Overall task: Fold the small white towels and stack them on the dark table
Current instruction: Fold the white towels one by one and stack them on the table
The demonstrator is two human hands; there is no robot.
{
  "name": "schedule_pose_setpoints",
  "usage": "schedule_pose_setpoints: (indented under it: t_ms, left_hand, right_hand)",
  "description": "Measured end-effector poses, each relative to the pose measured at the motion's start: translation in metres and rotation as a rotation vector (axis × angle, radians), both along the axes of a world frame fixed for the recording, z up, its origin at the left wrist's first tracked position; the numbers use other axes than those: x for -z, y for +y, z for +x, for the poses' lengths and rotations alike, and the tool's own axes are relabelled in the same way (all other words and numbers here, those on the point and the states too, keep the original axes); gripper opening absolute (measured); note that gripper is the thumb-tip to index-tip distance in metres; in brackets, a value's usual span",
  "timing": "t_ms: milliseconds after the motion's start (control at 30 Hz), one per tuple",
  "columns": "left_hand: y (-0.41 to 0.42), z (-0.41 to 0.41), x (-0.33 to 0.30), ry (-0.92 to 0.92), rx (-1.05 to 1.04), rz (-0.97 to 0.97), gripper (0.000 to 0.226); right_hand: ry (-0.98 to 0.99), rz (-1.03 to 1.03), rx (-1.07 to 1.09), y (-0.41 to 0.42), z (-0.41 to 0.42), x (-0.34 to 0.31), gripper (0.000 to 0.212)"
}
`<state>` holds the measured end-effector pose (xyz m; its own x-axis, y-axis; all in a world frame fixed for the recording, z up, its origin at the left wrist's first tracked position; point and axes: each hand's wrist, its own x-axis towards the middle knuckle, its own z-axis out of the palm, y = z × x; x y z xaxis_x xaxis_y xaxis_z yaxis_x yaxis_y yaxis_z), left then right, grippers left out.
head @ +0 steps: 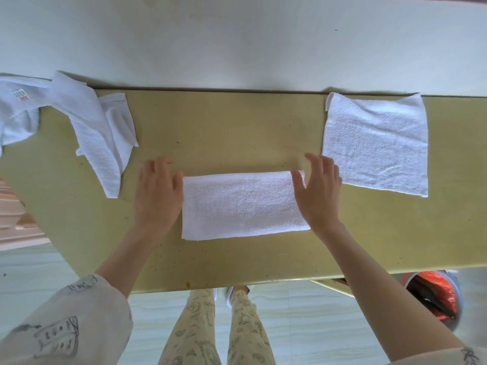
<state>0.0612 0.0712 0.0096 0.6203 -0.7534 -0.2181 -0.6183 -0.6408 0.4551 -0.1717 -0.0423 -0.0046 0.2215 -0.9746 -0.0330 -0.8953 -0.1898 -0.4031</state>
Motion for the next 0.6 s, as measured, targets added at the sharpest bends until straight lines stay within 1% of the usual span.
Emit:
schedule_pose_setpoints:
  t_ms: [33, 67, 100, 167, 200, 267, 333, 400, 500, 600]
  left_hand:
    - [0.004, -0.012, 0.000, -0.112, 0.108, -0.061, 0.028]
    - [0.007, -0.027, 0.003, -0.176, 0.209, -0.105, 0.029]
    - [0.009, -0.041, 0.009, -0.191, 0.293, -0.117, 0.032]
    - [0.011, -0.067, 0.026, -0.171, 0.410, -0.078, 0.039]
    - [0.011, -0.075, 0.035, -0.172, 0.438, -0.046, 0.042]
    - [0.015, -0.078, 0.050, -0.205, 0.470, 0.021, 0.047]
    - [0.025, -0.069, 0.062, -0.264, 0.496, 0.075, 0.051]
    - [0.033, -0.056, 0.065, -0.313, 0.490, 0.089, 0.053]
    - [0.039, -0.039, 0.065, -0.322, 0.458, 0.134, 0.055]
    - [0.042, -0.027, 0.063, -0.285, 0.409, 0.164, 0.058]
  right_hand:
    - [0.009, -0.131, -0.088, 0.010, 0.005, 0.001, 0.036]
    - [-0.007, -0.208, -0.174, 0.022, 0.011, 0.005, 0.035]
    - [-0.018, -0.224, -0.258, 0.035, 0.018, 0.011, 0.035]
    - [-0.012, -0.142, -0.364, 0.057, 0.031, 0.026, 0.040]
    - [0.008, -0.097, -0.379, 0.062, 0.034, 0.034, 0.043]
    - [0.084, -0.061, -0.362, 0.061, 0.029, 0.049, 0.046]
    - [0.179, -0.077, -0.347, 0.053, 0.014, 0.058, 0.048]
    - [0.237, -0.096, -0.339, 0.046, 0.002, 0.058, 0.052]
    - [0.278, -0.076, -0.328, 0.045, -0.001, 0.055, 0.056]
    - [0.301, -0.061, -0.325, 0.044, 0.002, 0.053, 0.057]
